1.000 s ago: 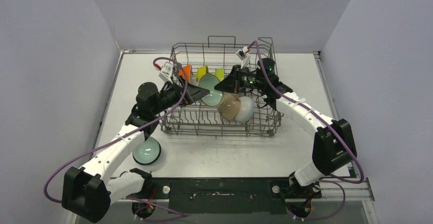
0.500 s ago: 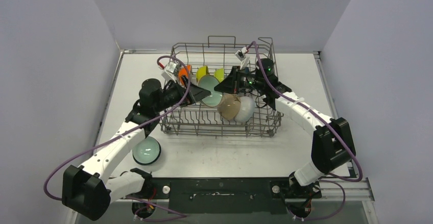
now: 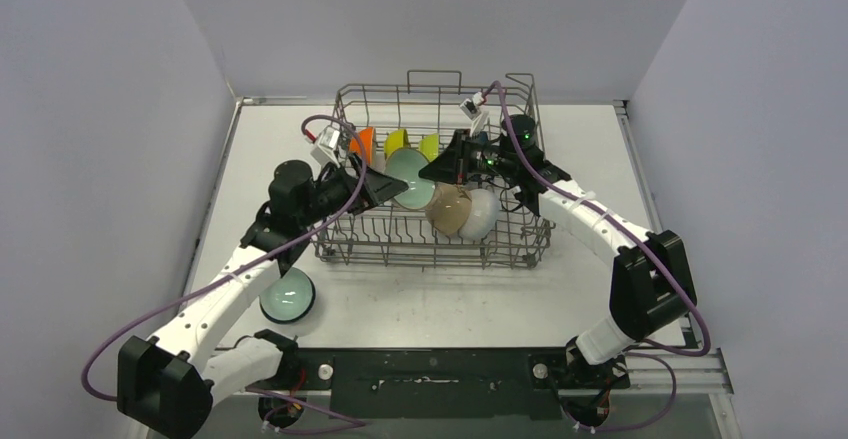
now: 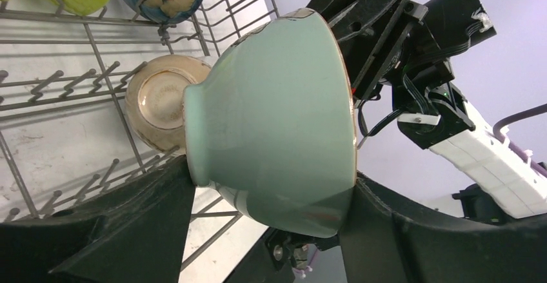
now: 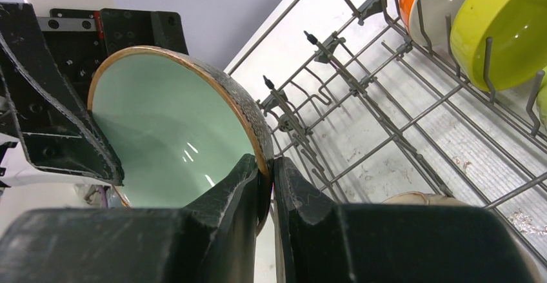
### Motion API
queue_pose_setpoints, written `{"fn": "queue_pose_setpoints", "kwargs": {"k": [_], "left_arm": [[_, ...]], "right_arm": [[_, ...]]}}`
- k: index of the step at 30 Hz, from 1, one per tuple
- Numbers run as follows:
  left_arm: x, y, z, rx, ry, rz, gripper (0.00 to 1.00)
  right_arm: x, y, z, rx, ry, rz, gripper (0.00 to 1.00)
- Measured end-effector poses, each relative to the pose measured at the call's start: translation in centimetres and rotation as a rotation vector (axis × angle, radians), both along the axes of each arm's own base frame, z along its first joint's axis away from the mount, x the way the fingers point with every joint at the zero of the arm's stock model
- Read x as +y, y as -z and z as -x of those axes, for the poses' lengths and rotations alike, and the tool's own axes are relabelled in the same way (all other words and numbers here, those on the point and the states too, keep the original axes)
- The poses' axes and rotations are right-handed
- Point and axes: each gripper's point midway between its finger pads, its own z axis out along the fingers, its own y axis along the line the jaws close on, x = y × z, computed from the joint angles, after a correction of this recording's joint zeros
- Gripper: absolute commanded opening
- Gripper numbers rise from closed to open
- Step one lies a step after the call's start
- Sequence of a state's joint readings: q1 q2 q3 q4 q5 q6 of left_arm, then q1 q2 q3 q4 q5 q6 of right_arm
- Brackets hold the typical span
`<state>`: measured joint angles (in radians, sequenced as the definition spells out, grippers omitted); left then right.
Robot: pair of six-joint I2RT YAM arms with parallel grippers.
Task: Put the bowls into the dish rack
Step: Place the bowl in the dish rack.
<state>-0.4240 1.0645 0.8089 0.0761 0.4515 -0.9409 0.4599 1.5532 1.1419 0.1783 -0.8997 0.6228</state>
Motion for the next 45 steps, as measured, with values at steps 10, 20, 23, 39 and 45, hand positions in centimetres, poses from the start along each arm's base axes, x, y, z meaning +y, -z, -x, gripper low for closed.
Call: {"fn": "queue_pose_setpoints", "kwargs": {"k": [10,20,23,39,45], "left_arm": [[0.4,0.7,-0.2,0.005,-0.03,0.001,0.37],[1.1,3.0,-0.1,0.048,-0.052,-0.084,0.23],[1.8,4.1,-0.1,0.07,-0.068,-0.151,0.22],[2.9,4.7,-1.9,0.053,-0.095,-0.572,0.18],[2.2,5.4,-1.9,0.061,-0.072,-0.697,0.17]], "right_arm": [[0.1,-0.2,-0.1,-0.001,0.007,-0.006,0.58],[0.1,-0.2,-0.2,-0.004,0.013,-0.007,0.87],[-0.2,0.2,-0.6,-0.008,0.038,0.015,0.92],[-3.2,0.7,-2.0,-0.075,0.22,0.161,0.94],[-5.5,0.3,-2.7,-0.11,0.331,0.226,0.9]]}}
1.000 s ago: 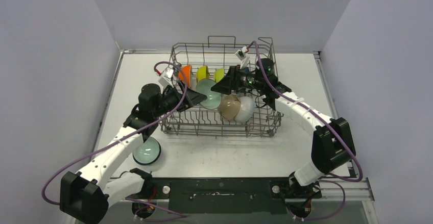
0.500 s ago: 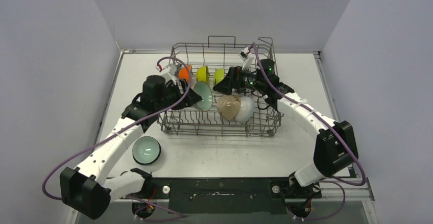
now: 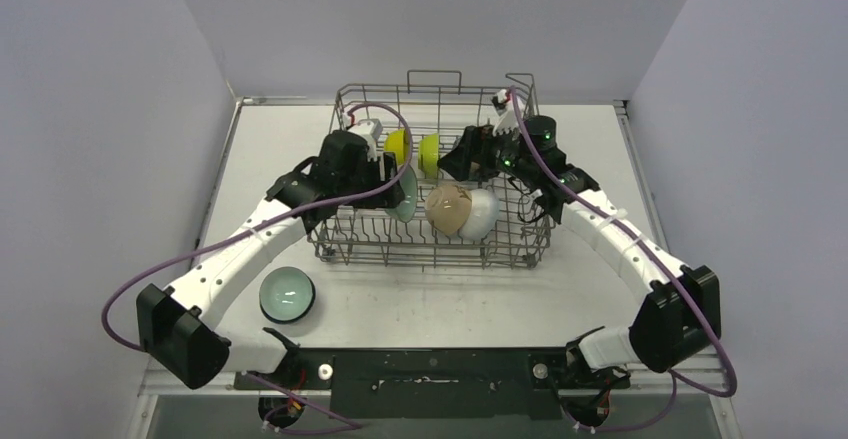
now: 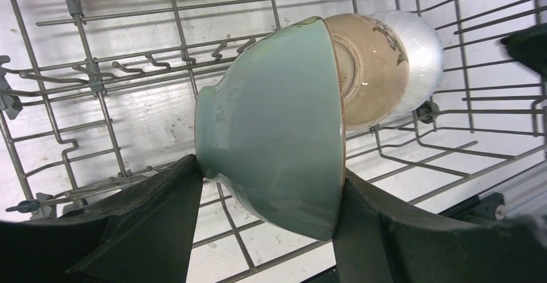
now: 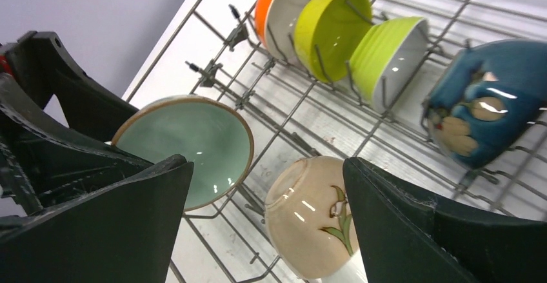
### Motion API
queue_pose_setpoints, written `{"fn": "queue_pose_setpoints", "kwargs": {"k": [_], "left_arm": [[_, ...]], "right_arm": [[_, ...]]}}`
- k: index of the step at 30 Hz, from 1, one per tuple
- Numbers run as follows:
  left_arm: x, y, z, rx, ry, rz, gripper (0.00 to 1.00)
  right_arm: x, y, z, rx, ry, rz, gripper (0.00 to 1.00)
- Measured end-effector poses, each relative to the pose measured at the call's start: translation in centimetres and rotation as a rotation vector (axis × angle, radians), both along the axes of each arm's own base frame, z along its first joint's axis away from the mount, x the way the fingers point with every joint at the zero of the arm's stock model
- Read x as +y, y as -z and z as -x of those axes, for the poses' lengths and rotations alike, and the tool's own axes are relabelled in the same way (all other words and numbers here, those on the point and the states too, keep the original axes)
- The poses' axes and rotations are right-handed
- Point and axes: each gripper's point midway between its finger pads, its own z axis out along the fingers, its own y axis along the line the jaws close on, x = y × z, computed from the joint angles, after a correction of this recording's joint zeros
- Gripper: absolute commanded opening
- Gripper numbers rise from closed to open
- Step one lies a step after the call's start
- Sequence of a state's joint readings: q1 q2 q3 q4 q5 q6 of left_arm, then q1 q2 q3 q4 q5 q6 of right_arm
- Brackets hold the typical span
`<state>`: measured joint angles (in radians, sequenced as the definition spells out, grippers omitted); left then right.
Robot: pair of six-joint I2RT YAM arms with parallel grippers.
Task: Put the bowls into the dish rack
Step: Place the bowl in the dish rack.
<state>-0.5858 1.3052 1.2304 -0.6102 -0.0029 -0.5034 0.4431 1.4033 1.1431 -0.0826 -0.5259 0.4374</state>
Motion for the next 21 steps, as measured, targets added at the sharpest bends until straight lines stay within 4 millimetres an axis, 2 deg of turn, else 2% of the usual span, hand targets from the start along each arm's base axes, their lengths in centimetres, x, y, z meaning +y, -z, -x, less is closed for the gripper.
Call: {"fn": "queue_pose_setpoints", "kwargs": {"k": [6,10,13,15,21], "left_arm": [[-0.5,0.6,-0.4,0.015,0.0,-0.081,0.13],[-0.4,-0.5,-1.1,-0.022,-0.023,-0.109,0.11],[-0.6,-1.5,-1.4,-0.056,-0.028,-0.116,0.11],[-0.7,-1.7,-1.4,-0.068,-0.03,-0.122,0.18],[-0.5,-1.7,-1.3,-0.074,-0.029,-0.138,0.5]], "right_arm": [[-2.2,-2.7,0.0,-0.095,0.094,0.025,0.9],[-3.1,-3.6,0.0,-0.132,0.128,0.037,0.9],[-3.4,-3.4,-0.2,-0.133,0.14,0.051,0.9],[-3.5,-3.0,-0.1,-0.124,0.141,0.059,0.9],[-3.2,-2.4,0.1,-0.116,0.117,0.069,0.9]]}}
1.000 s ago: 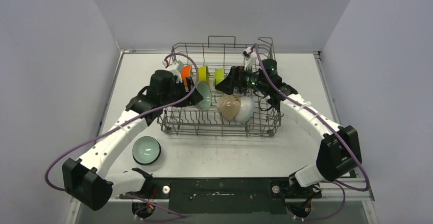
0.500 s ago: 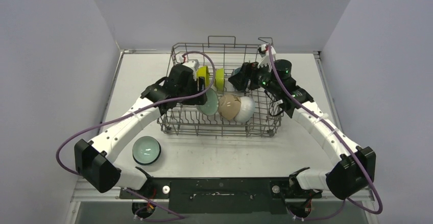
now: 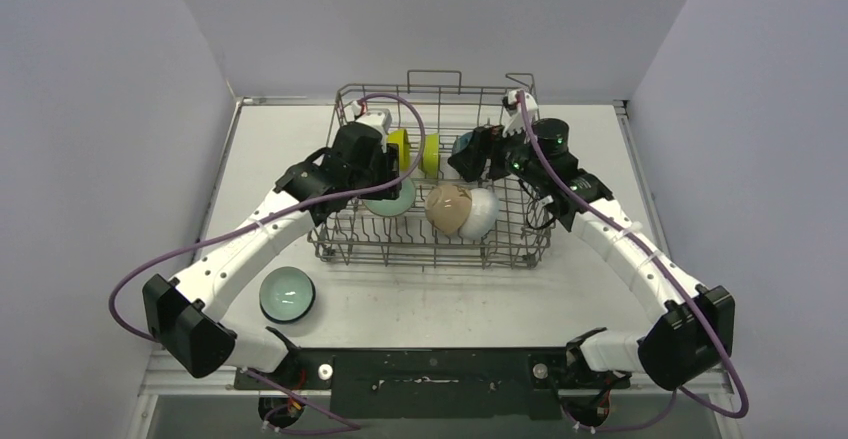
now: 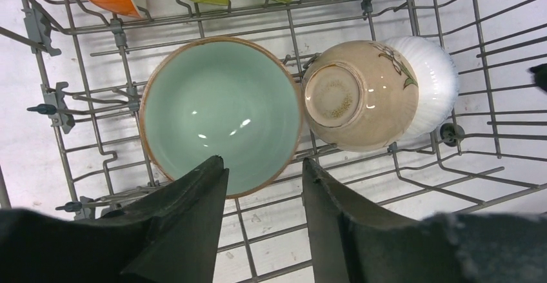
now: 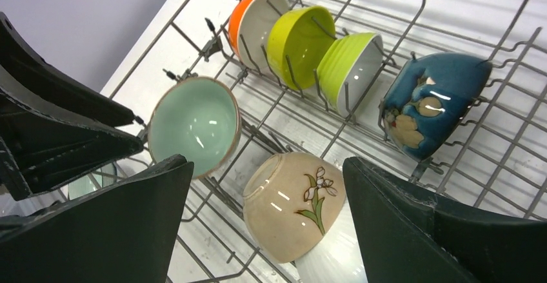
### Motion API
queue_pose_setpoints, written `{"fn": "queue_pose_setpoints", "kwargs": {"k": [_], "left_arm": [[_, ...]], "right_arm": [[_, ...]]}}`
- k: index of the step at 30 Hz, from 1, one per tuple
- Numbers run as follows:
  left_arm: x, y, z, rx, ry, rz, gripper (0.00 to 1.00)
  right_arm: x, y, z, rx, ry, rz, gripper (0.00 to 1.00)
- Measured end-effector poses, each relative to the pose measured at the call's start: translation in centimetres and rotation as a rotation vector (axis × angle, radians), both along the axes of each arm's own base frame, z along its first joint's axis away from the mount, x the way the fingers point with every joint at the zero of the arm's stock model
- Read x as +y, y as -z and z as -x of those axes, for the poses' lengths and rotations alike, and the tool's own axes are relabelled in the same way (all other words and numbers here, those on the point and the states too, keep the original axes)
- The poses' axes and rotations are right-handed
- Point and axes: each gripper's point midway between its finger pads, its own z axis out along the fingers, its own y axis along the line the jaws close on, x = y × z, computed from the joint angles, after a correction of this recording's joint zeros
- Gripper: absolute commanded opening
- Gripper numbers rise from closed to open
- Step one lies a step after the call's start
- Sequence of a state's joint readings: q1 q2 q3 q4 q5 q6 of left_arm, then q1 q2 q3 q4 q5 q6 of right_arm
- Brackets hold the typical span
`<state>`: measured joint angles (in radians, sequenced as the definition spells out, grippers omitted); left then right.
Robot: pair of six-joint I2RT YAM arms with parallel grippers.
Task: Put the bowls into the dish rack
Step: Place the bowl in the dish rack.
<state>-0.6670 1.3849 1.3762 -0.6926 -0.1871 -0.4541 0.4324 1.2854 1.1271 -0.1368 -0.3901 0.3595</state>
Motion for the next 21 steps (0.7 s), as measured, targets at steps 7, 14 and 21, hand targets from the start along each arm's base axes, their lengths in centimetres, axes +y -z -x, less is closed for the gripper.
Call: {"fn": "queue_pose_setpoints", "kwargs": {"k": [7,14,21], "left_arm": [[1.4,-0.8,0.3,-0.024,-0.025,0.029,0.71],[5.4,-1.1,0.8,-0.047,-0.108,0.187,0.8],[7.0,-1.0,1.8,-0.067,-0.133,0.341,0.82]], "right_arm": [[2.6,3.6,0.3,0.094,-0.109,0.039,0.93],[8.3,6.9,1.2,0.176,-0.247,0.125,0.93],[10.4,10.4,0.7,0.26,-0.276,0.176,0.68]]}}
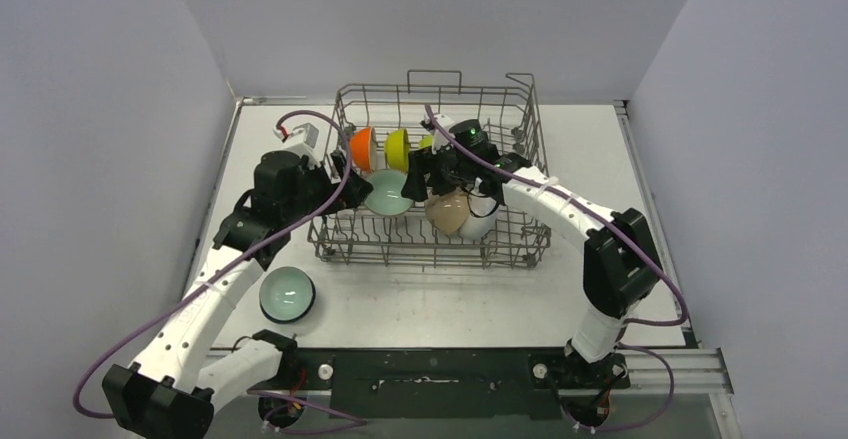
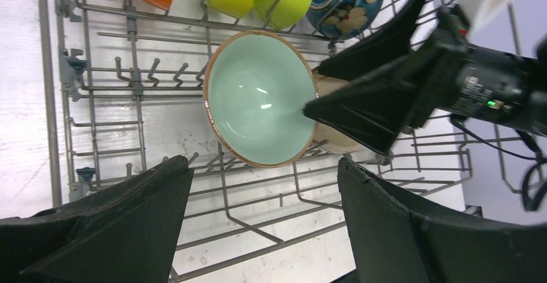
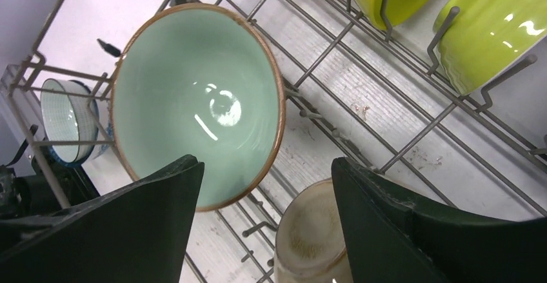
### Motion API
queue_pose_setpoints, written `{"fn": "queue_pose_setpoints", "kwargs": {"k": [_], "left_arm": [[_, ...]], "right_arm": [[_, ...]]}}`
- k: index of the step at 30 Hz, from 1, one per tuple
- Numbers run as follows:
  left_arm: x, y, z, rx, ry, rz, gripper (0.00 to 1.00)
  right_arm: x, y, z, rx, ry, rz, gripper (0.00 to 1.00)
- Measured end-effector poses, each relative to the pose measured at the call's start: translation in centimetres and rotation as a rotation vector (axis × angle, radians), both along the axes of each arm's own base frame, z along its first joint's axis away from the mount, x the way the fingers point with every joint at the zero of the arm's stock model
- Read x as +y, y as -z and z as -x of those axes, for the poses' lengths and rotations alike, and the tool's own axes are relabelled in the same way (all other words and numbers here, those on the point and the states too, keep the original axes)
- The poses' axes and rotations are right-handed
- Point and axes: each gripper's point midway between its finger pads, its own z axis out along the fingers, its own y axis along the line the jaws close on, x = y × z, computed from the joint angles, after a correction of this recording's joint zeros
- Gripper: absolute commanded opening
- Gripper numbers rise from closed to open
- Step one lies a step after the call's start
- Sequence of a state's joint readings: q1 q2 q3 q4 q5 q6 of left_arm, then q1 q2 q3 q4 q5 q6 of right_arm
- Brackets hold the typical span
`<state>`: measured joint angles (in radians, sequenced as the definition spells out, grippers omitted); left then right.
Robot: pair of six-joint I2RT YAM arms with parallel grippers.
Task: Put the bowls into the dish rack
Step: Place the bowl in the dish rack, then pick up the bowl from the dish rack.
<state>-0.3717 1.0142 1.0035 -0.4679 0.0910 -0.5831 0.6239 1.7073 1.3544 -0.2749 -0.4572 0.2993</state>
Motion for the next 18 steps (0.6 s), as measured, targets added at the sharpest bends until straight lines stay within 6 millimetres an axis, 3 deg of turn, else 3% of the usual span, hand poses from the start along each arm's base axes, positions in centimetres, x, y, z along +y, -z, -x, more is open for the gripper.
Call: {"fn": "queue_pose_setpoints", "kwargs": {"k": [3,12,18], "left_arm": [[-0.3,-0.4,0.2,-0.012,0.018,0.033,0.83],[-0.7,-1.8,0.3,-0.056,0.043,0.111,0.94],[-0.6,-1.4,0.3,-0.047,0.041,0.198,0.97]], "right_arm": [[0.5,1.0,-0.6,0.018,0.004,0.016,0.57],[1.5,2.2,-1.4,0.048,0.017,0.005,0.08],[1.9,1.9,-2.0,0.051,0.04,-0.024,0.05]]}}
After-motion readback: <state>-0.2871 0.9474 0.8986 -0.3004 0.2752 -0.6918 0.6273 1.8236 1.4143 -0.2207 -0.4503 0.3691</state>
